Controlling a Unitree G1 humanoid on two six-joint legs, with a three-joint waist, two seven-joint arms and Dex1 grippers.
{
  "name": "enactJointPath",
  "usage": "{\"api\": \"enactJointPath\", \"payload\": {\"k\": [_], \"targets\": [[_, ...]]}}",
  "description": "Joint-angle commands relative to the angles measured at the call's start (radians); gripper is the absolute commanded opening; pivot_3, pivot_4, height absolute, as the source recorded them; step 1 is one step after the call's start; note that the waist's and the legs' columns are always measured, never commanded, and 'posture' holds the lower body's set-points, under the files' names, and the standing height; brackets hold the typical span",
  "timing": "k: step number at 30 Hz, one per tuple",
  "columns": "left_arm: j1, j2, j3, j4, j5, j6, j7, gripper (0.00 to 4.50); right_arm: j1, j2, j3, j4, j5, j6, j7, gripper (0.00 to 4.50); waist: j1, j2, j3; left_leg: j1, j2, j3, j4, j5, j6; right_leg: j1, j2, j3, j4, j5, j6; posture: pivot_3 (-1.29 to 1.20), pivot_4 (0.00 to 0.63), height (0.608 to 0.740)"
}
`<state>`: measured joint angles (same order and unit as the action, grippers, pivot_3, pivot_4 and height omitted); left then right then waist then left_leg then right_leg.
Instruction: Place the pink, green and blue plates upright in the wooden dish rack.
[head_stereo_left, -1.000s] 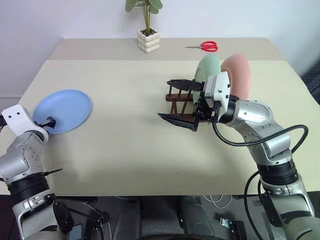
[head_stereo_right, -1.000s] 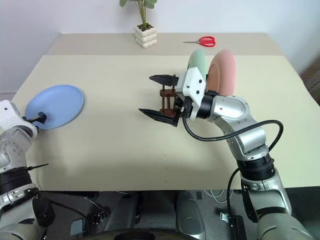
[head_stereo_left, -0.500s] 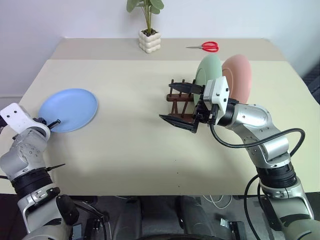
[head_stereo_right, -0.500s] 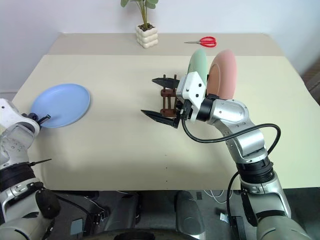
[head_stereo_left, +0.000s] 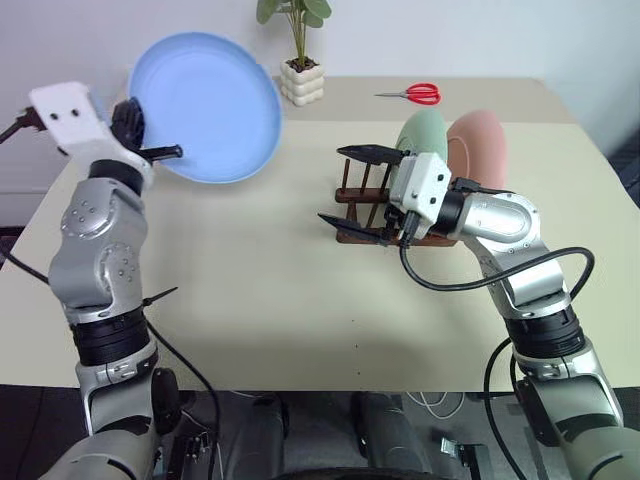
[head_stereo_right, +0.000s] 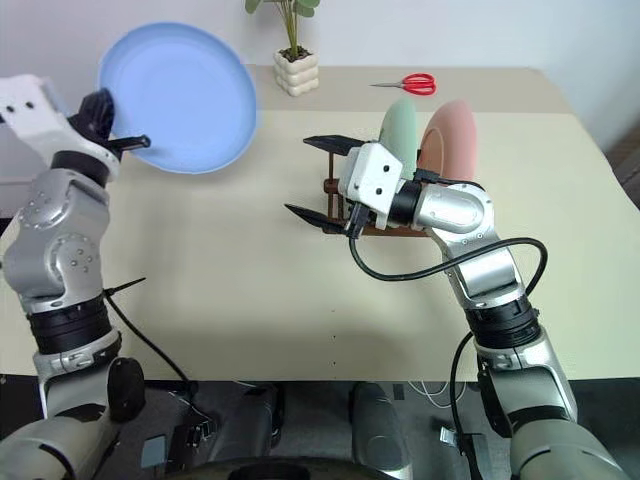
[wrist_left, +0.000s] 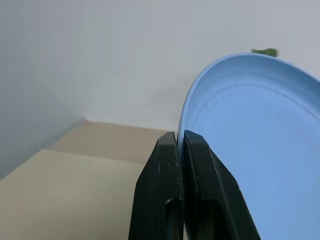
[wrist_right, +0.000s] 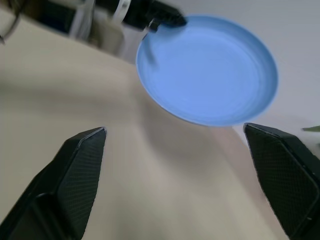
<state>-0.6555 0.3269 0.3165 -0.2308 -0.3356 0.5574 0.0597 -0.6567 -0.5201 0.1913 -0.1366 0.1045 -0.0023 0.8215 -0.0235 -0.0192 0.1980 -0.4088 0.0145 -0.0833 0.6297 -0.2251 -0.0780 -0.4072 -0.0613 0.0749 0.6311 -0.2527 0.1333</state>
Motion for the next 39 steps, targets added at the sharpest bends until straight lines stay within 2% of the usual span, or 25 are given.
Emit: {"api": "enactJointPath", "payload": {"k": [1,5,9,17,20,27,32,33,34,39], "targets": [[-0.054,0.002,-0.091,-0.097,0.060,-0.013,0.009,0.03,-0.052,0.029,0.020,0.027,-0.108,-0.102,-0.068,4.50,0.002,0.000,0.000,0.000,0.000,0.000,0.000,0.000,0.000,0.000,0.000,0.000,0.000,0.000,0.000,0.00,0.150,0.730],[-0.072,-0.018,-0.133,-0.124,0.095,0.010,0.030,0.03,-0.073,0.052,0.040,0.071,-0.171,-0.157,-0.101,4.50,0.003,0.000,0.000,0.000,0.000,0.000,-0.001,0.000,0.000,0.000,0.000,0.000,0.000,0.000,0.000,0.00,0.150,0.730],[-0.084,-0.087,-0.201,-0.192,0.080,0.067,0.030,0.03,-0.100,0.059,0.082,0.130,-0.281,-0.238,-0.144,4.50,0.004,0.000,0.000,0.000,0.000,0.000,0.000,0.000,0.000,0.000,0.000,0.000,0.000,0.000,0.000,0.00,0.150,0.730],[-0.079,-0.126,-0.215,-0.260,0.069,0.133,0.006,0.03,-0.134,0.079,0.112,0.221,-0.390,-0.301,-0.201,4.50,0.003,0.000,0.000,0.000,0.000,0.000,-0.001,0.000,0.000,0.000,0.000,0.000,0.000,0.000,0.000,0.00,0.150,0.730],[-0.075,-0.124,-0.210,-0.269,0.076,0.144,0.002,0.00,-0.133,0.084,0.118,0.228,-0.390,-0.311,-0.192,3.63,0.003,0.000,0.000,0.000,0.000,0.000,-0.001,0.000,0.000,0.000,0.000,0.000,0.000,0.000,0.000,0.00,0.150,0.730],[-0.073,-0.128,-0.200,-0.275,0.076,0.151,0.001,0.00,-0.126,0.086,0.124,0.231,-0.413,-0.329,-0.201,0.05,0.004,0.000,0.000,0.000,0.000,0.000,-0.001,0.000,0.000,0.000,0.000,0.000,0.000,0.000,0.000,0.00,0.150,0.730],[-0.069,-0.149,-0.185,-0.269,0.063,0.146,0.005,0.00,-0.126,0.085,0.122,0.233,-0.445,-0.349,-0.225,0.05,0.004,0.000,0.000,0.000,0.000,0.000,0.000,0.000,0.000,0.000,0.000,0.000,0.000,0.000,0.000,0.00,0.150,0.730],[-0.068,-0.157,-0.178,-0.268,0.056,0.144,0.007,0.64,-0.126,0.085,0.121,0.235,-0.452,-0.352,-0.231,0.00,0.004,0.000,0.000,0.000,0.000,0.000,0.000,0.000,0.000,0.000,0.000,0.000,0.000,0.000,0.000,0.00,0.150,0.730],[-0.067,-0.163,-0.172,-0.267,0.053,0.143,0.009,0.95,-0.125,0.085,0.120,0.235,-0.457,-0.354,-0.236,0.00,0.004,0.000,0.000,0.000,0.000,0.000,0.000,0.000,0.000,0.000,0.000,0.000,0.000,0.000,0.000,0.00,0.150,0.730],[-0.115,-0.229,-0.055,-0.265,-0.004,0.045,0.056,3.43,-0.132,0.086,0.108,0.238,-0.453,-0.372,-0.253,0.00,0.004,0.000,0.000,0.000,0.000,0.000,0.000,0.000,0.000,0.000,0.000,0.000,0.000,0.000,0.000,0.00,0.150,0.730]]}}
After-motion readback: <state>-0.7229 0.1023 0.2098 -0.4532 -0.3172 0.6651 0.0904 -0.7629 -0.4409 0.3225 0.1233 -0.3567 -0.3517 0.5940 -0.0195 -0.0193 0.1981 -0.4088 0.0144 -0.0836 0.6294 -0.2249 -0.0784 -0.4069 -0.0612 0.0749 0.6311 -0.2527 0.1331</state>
